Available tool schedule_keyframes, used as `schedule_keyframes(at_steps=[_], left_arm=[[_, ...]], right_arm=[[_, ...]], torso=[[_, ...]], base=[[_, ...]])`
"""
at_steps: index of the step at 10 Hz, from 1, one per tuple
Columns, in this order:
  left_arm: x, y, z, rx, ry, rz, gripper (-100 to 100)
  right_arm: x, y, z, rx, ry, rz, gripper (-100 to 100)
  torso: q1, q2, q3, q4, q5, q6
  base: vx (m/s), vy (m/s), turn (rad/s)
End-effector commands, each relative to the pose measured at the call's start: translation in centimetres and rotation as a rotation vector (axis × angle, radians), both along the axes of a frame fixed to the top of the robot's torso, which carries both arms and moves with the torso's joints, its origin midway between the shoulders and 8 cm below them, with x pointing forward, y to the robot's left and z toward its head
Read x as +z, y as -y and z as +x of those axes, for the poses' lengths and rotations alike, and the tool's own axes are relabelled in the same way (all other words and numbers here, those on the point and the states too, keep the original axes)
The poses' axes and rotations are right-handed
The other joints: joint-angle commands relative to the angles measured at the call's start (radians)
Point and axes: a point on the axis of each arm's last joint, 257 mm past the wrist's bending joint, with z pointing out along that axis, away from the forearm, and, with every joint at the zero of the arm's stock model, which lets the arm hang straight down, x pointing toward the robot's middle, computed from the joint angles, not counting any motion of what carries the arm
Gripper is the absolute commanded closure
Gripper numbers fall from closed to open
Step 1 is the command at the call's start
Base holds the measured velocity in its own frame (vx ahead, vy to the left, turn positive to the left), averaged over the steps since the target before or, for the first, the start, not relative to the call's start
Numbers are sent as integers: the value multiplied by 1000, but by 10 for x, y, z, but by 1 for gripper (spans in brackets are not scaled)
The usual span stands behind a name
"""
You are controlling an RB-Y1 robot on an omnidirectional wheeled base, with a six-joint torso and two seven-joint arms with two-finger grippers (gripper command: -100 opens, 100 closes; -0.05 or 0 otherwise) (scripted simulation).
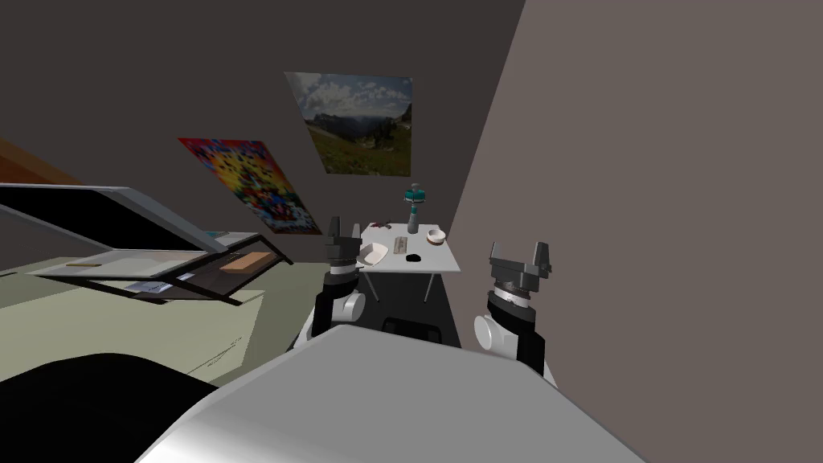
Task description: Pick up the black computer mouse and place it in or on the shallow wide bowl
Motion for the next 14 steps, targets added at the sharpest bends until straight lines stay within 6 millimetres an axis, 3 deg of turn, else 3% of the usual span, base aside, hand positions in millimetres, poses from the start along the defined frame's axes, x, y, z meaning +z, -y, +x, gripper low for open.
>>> schedule_keyframes(at_steps=[1, 6, 14], left_arm=[[1, 5, 3, -20, -7, 28, -100], [-11, 24, 34, -108, -99, 110, -100], [-37, 33, 80, -180, -252, 127, -100]], right_arm=[[0, 0, 0, 0, 0, 0, 0], [0, 0, 0, 0, 0, 0, 0], [0, 0, 0, 0, 0, 0, 0]], torso=[[0, 0, 0, 0, 0, 0], [-1, 6, 3, 1, 0, 0], [-1, 4, 2, 1, 0, 0]], base=[[-27, -8, -24], [-76, -21, -52], [-57, -16, -44]])
